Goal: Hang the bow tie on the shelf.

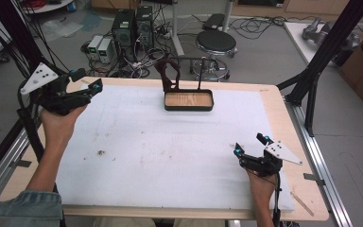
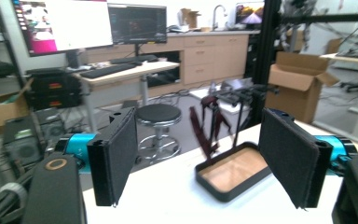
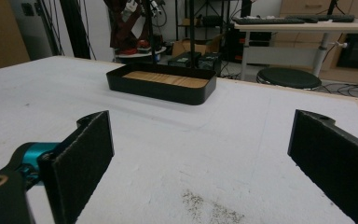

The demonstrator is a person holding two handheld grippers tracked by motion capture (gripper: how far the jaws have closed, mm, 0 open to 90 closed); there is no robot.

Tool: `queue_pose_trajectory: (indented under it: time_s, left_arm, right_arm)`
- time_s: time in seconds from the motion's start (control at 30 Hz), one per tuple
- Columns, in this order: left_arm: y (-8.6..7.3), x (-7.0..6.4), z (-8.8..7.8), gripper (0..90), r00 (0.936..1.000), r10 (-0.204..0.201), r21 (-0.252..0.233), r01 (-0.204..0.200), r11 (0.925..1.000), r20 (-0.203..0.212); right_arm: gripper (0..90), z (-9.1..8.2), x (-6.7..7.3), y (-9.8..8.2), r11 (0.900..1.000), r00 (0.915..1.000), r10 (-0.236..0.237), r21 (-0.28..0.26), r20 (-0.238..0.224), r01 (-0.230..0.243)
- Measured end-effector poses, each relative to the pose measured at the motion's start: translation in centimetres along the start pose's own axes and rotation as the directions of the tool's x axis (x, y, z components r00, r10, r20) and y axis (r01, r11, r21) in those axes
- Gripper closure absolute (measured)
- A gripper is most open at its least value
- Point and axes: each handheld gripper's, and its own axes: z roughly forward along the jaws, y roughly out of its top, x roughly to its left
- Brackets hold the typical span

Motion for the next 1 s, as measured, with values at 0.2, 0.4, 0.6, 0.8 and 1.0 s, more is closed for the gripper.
queue_pose_trajectory:
  time_s: [0.2,0.4,0.6,0.8,1.0]
  left_arm:
    - [-1.9,0.1,-2.9,28.3,0.9999,0.001,0.006,-0.001,1.0000,-0.016]
    - [-4.0,0.0,-4.8,26.9,0.9994,-0.014,0.008,0.015,0.9999,-0.031]
    - [-6.8,-0.5,-6.8,25.7,0.9988,-0.024,0.041,0.025,0.9989,-0.042]
    - [-8.7,-1.1,-7.8,24.5,0.9986,-0.013,0.061,0.016,0.9980,-0.051]
    - [-11.1,-1.6,-8.5,20.9,0.9970,-0.025,0.096,0.032,0.9948,-0.073]
  right_arm:
    - [5.7,0.0,0.0,0.0,1.000,1.0000,0.001,-0.002,0.001,-0.001]
    - [5.7,0.0,-0.1,0.0,1.000,1.0000,0.004,-0.001,0.001,-0.004]
    - [5.7,0.0,-0.1,0.0,1.000,1.0000,0.006,0.001,0.002,-0.006]
    - [5.7,0.0,-0.1,0.0,1.000,1.0000,0.003,0.000,0.003,-0.003]
    - [5.7,0.0,-0.1,0.0,1.000,1.0000,0.004,0.000,0.002,-0.004]
